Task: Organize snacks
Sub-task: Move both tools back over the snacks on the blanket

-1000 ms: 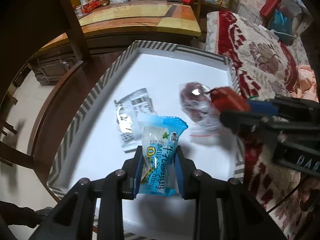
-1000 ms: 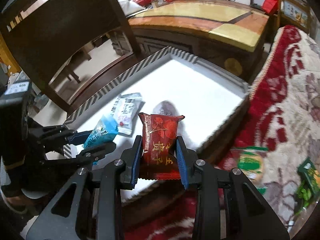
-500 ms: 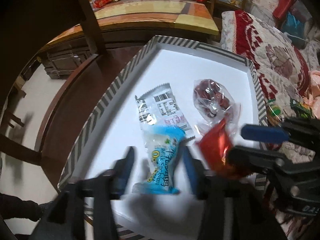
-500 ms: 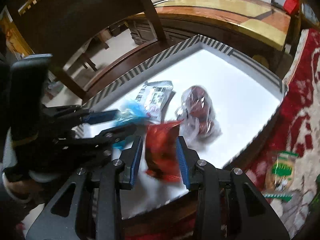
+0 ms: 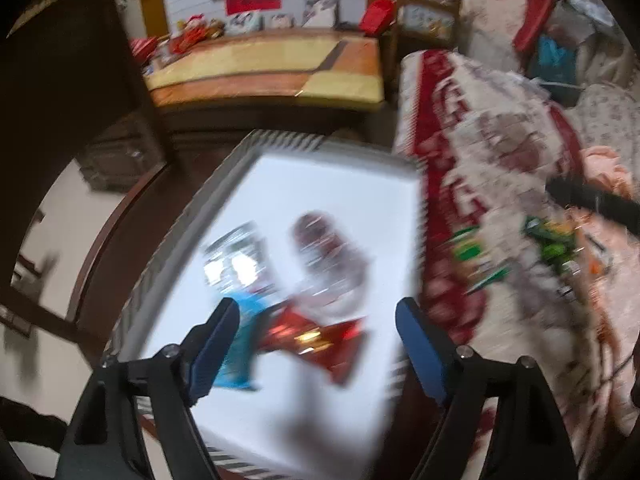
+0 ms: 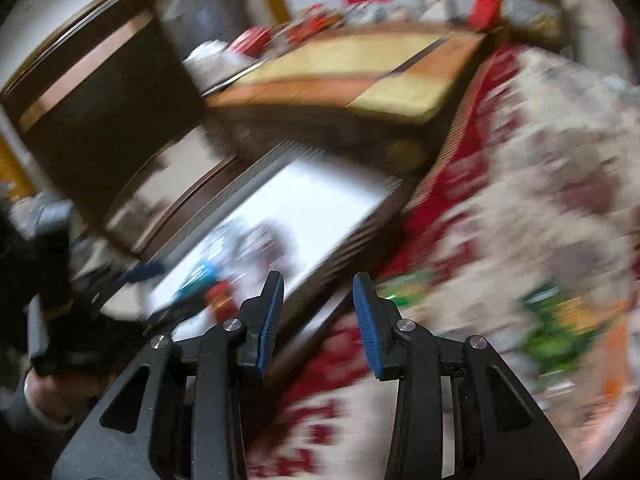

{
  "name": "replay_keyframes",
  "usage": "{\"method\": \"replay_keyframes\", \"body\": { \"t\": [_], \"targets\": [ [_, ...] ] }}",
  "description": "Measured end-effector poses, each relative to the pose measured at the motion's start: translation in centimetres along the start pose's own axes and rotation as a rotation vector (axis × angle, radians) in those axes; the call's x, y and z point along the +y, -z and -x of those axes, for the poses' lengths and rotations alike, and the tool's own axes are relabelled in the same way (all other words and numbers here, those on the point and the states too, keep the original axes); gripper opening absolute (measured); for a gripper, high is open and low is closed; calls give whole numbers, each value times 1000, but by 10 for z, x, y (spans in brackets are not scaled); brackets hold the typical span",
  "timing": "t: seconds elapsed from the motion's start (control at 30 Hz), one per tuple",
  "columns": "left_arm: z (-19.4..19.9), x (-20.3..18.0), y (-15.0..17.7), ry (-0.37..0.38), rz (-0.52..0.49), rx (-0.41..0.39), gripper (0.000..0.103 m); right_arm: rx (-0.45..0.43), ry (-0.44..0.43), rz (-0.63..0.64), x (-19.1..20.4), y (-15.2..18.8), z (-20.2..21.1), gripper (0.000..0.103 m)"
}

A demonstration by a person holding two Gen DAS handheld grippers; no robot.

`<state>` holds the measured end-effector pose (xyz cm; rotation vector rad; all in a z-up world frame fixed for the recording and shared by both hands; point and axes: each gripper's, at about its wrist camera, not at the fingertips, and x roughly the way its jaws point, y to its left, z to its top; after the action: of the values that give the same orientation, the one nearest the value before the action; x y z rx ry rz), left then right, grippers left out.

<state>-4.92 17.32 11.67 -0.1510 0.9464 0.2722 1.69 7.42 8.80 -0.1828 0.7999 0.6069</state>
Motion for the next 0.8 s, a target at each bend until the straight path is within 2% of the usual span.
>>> {"method": "replay_keyframes", "body": {
  "t": [0.1, 0.17, 0.27, 0.4, 0.57, 0.73, 0.8],
  "targets": [
    [12, -24, -9, 28, 0, -52, 90, -91, 66, -41, -31, -15, 46, 36],
    [17, -40, -12, 42, -9, -72, 93, -135, 100, -52, -46, -10, 71, 50],
    [17, -62, -11, 65, -36, -65, 94, -174, 158, -52, -58, 11, 93, 54],
    [11, -80, -6, 68, -81, -34, 94, -127, 201, -61, -73, 53, 100, 54],
    [3, -80, 5, 105, -63, 5, 94, -43, 213, -77, -94, 102, 100, 54],
    [-8, -96, 9, 129, -144, 41, 94, 0, 180, -119, -107, 130, 93, 55],
    [-13, -104, 8, 147, -143, 58, 94, 8, 176, -122, -111, 134, 90, 54]
  ]
}}
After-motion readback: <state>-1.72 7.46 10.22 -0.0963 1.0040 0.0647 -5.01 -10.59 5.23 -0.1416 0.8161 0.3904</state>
